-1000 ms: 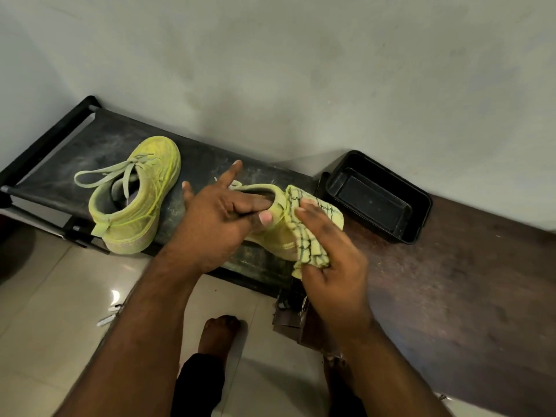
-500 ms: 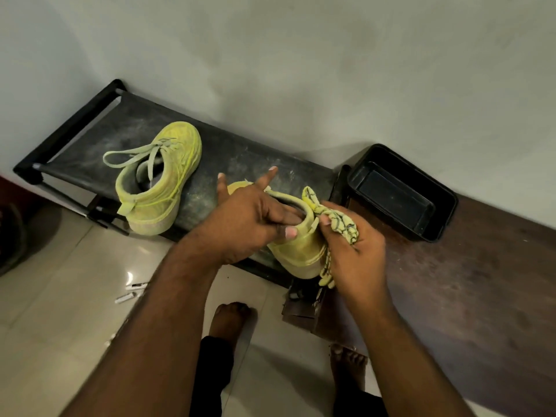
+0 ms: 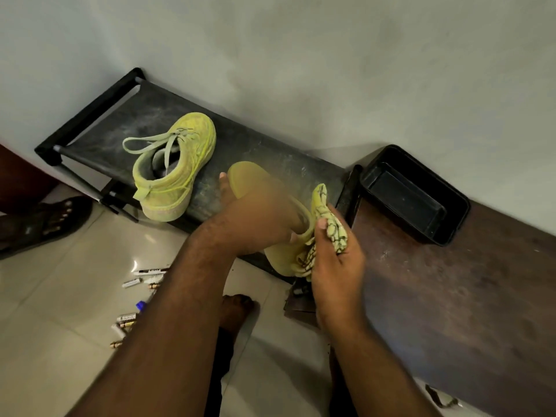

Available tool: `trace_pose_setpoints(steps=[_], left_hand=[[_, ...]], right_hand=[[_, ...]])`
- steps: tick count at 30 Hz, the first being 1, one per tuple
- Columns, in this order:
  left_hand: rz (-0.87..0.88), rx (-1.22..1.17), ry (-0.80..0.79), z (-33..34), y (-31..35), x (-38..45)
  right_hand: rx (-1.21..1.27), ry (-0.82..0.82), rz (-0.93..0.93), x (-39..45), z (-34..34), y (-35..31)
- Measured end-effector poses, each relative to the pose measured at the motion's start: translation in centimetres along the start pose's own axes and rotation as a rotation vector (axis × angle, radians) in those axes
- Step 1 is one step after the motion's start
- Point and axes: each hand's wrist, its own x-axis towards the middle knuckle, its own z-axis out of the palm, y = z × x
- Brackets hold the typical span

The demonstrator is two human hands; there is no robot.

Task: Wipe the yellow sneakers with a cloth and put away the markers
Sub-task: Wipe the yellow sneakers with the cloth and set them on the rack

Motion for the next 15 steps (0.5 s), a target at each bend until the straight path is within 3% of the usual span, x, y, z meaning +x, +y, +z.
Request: trace_pose_setpoints(steps=[3, 8, 12, 15], left_hand=[[-0.01, 0.063, 0.006, 0.3, 0.5, 0.0], [-0.019, -0.003, -0.006, 0.3, 0.9, -0.4], [-0.119, -0.055, 0.024, 0.4, 1.6, -0.5], [-0.245, 0.187, 0.12, 1.8, 2.9, 0.0]], right_hand=[[0.045, 0.042, 0.075, -1.6, -0.4, -0.1], [0.446, 0.14, 0.397, -3.7, -3.1, -1.0], [0.539, 0.294, 0.226, -2.3, -5.7, -3.0], [0.548, 0.338, 0.136, -1.3, -6.6, -3.5]])
